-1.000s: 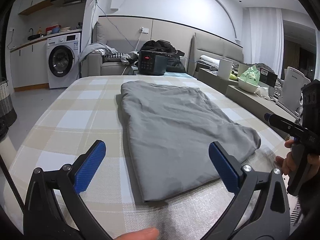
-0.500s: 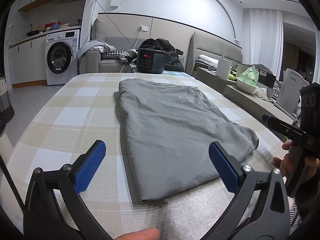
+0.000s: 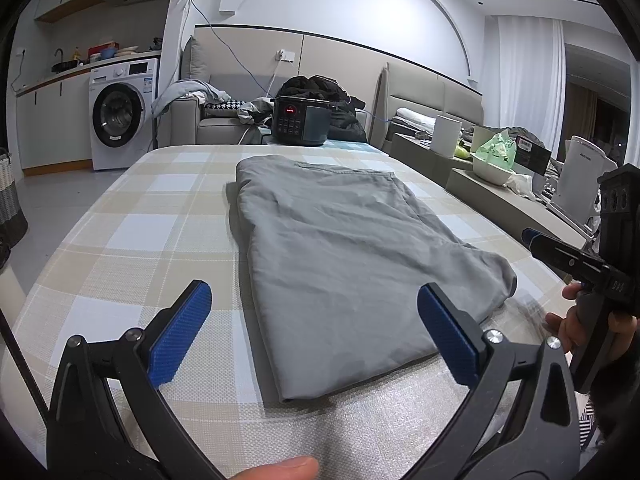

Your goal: Fold small clothes

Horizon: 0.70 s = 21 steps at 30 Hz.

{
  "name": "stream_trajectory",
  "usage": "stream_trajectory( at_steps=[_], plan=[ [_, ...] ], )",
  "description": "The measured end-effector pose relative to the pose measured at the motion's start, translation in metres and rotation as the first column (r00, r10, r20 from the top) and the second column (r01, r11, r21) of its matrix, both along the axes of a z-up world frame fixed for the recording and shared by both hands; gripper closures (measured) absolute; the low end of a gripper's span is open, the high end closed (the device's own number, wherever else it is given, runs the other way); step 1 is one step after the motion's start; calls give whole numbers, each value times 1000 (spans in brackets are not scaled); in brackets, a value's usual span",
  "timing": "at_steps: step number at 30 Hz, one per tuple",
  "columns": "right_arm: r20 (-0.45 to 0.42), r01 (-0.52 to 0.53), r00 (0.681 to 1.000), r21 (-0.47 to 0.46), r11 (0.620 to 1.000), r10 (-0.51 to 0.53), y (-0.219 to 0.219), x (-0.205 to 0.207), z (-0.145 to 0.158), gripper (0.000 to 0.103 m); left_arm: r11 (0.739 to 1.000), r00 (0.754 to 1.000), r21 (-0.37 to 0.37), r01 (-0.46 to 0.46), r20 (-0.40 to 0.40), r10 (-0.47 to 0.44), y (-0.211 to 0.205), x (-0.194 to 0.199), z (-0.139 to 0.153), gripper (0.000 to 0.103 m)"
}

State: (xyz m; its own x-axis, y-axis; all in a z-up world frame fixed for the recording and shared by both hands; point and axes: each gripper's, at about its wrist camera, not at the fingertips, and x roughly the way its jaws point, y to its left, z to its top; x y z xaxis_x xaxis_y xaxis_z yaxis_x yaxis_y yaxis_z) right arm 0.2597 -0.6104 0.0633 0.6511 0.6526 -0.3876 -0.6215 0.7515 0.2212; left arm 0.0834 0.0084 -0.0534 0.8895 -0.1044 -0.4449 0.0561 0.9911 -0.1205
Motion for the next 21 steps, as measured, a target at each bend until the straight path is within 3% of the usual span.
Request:
stream_trajectory(
  at_steps=[21],
  plan=[
    [11, -8, 1000, -25, 1000, 9, 5, -3, -1, 0, 1000, 1000, -3, -1, -2, 1, -2, -1, -2, 1]
  ],
)
